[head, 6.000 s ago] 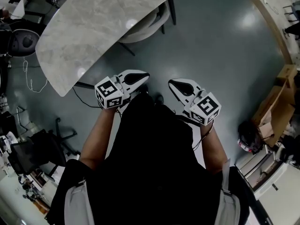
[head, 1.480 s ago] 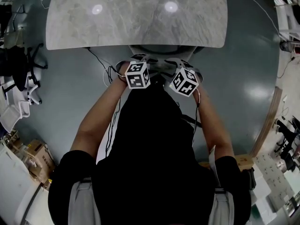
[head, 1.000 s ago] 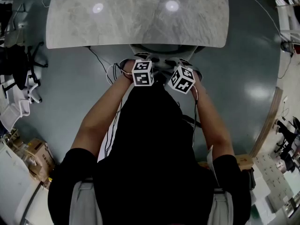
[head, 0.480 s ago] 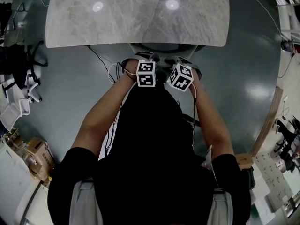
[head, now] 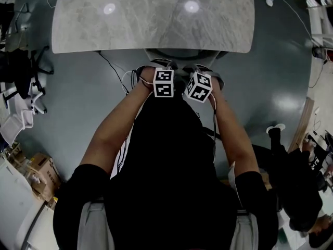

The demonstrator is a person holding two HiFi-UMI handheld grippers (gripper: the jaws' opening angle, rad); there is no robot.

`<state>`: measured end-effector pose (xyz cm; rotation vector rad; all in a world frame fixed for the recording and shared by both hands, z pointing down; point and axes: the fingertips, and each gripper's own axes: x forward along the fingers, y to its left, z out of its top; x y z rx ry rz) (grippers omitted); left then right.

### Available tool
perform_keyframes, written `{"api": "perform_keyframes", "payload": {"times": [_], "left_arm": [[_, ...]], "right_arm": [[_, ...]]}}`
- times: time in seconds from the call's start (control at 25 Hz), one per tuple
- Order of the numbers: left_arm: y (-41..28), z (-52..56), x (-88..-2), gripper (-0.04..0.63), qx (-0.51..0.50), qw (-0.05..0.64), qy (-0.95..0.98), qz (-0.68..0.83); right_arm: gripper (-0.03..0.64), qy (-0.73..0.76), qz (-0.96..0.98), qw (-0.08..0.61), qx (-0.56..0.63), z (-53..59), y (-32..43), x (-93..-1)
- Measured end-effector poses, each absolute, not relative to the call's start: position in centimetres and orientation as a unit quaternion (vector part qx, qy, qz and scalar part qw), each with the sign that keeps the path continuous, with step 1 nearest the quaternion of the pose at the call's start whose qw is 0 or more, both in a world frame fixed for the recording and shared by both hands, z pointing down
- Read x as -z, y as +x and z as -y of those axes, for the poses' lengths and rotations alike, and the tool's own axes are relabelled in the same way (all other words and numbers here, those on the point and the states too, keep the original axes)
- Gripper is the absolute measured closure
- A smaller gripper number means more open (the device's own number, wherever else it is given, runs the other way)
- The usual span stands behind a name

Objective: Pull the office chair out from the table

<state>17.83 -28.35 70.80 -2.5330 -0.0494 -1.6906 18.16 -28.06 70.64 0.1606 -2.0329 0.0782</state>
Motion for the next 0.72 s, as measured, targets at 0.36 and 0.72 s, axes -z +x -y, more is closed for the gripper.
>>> {"api": "perform_keyframes", "payload": {"times": [0.36,0.72], "left_arm": [[17.7,28.2,-71.0,0.497,0.571,0.04,-0.82,0.012],[17.8,27.2,-70.4,0.503,0.56,0.037,-0.828,0.0]], "right_arm": [[0.509,0.074,0.847,0.526,-0.021,27.9,18.1,-70.8],[0.52,0.07,0.851,0.52,-0.031,26.8,18.2,-70.3]]}}
